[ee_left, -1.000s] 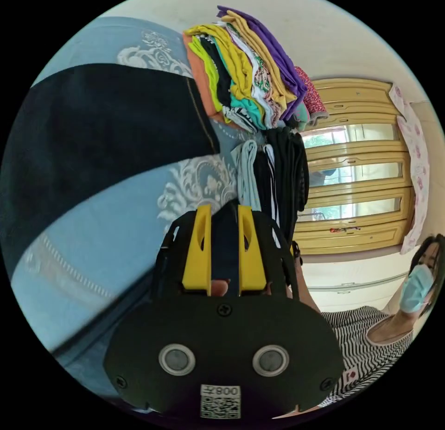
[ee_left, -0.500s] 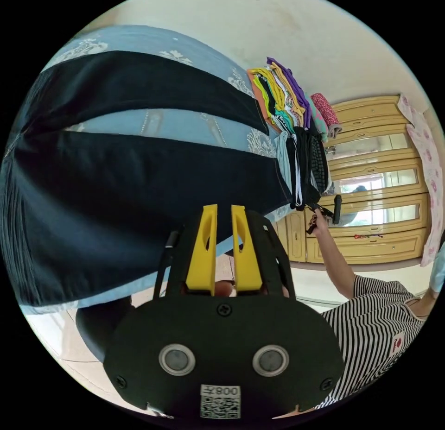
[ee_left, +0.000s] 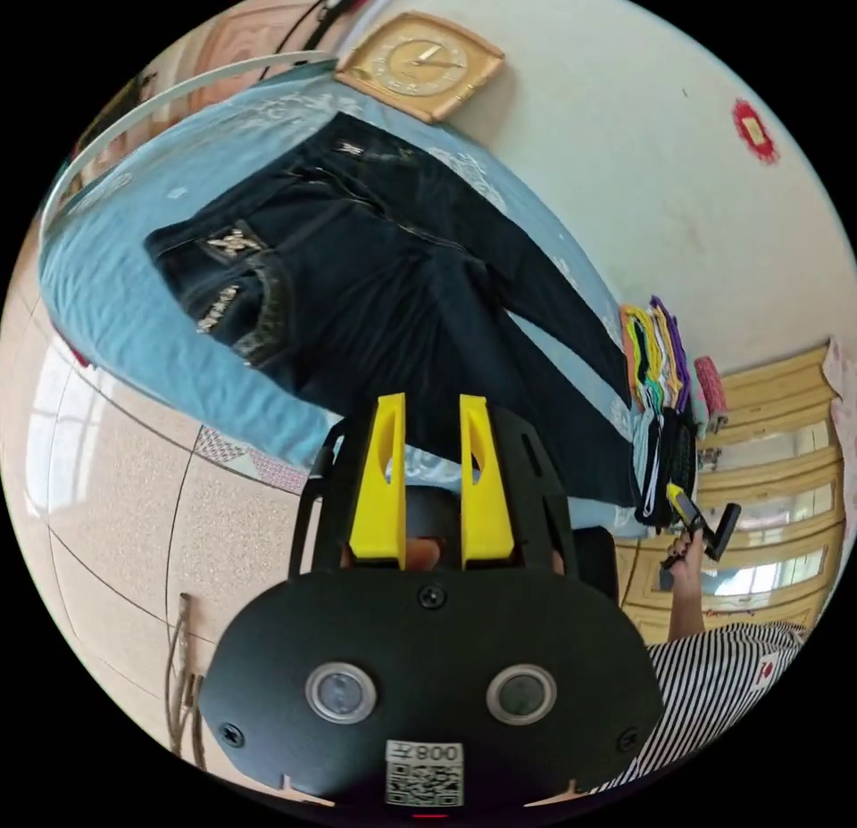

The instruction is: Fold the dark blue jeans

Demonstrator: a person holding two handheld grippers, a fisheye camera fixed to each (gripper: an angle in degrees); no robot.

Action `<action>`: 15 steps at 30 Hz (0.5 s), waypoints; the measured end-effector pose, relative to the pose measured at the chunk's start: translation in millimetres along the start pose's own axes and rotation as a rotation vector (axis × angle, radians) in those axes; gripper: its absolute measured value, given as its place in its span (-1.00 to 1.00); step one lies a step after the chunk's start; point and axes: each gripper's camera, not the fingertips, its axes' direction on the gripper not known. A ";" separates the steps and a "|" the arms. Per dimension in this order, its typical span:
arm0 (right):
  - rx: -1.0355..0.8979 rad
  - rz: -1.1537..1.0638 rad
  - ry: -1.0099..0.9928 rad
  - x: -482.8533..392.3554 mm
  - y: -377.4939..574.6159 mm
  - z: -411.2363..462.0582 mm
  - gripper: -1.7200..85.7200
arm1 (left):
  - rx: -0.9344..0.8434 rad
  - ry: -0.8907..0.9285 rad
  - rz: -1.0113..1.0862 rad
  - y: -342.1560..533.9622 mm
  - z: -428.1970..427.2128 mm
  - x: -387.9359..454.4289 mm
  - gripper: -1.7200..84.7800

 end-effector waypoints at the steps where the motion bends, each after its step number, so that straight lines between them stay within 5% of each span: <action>1: -0.083 -0.111 -0.045 -43.0 -17.4 26.9 -0.86 | 0.023 -0.003 -0.038 0.8 -8.5 -19.2 -0.73; 8: -0.397 -0.577 0.007 -236.3 -85.6 150.9 -0.82 | 0.205 0.066 -0.402 13.1 -70.2 -213.7 -0.72; 15: -0.489 -0.761 0.132 -319.5 -118.9 176.1 -0.85 | 0.170 0.165 -0.434 14.2 -74.1 -307.4 -0.85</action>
